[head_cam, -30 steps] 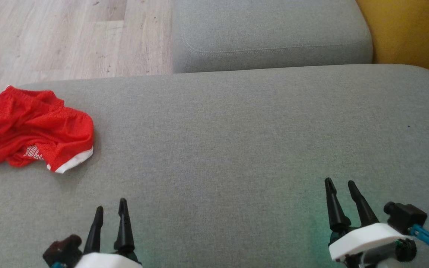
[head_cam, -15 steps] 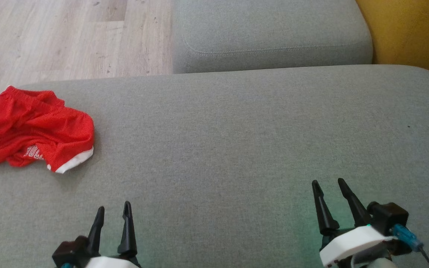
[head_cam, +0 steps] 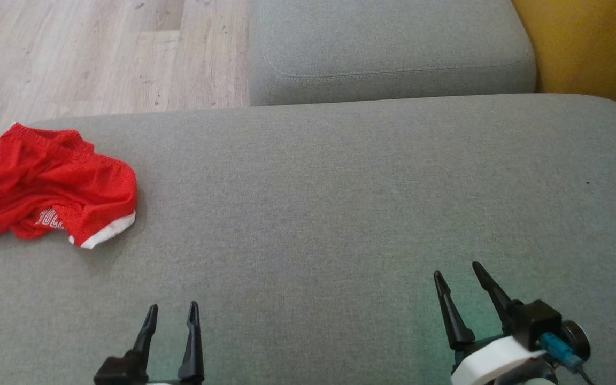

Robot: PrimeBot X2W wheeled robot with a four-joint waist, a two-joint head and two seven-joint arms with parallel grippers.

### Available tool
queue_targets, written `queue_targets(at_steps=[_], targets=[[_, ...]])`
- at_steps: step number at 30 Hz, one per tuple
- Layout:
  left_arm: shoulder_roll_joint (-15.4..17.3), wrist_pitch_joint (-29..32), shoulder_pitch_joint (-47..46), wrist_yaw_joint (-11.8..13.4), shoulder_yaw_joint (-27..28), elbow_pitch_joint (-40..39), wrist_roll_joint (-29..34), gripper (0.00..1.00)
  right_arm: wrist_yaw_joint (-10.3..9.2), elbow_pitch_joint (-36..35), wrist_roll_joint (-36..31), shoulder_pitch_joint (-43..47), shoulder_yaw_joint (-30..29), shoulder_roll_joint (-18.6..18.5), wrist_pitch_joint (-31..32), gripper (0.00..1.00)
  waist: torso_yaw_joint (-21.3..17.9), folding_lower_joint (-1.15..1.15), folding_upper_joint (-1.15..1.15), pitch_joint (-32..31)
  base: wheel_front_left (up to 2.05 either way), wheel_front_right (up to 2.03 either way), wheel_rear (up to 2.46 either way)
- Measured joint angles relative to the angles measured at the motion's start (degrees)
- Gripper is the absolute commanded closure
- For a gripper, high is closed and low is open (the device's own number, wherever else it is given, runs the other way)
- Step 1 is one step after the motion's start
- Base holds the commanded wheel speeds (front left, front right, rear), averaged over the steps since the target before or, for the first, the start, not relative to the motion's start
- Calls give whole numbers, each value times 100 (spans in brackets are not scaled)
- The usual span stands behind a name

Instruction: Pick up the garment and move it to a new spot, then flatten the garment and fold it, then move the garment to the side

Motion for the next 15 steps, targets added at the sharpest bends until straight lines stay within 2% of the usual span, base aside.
queue_targets(at_steps=[8, 15], targets=[[31, -66, 30, 76, -41, -11, 389, 0, 0, -2, -434, 1, 30, -2, -126, 0, -2, 0, 0, -1, 0, 0, 0], [43, -66, 31, 104, -43, -22, 398, 0, 0, 10, -456, 1, 37, -2, -126, 0, -3, 0, 0, 7, 0, 0, 0]])
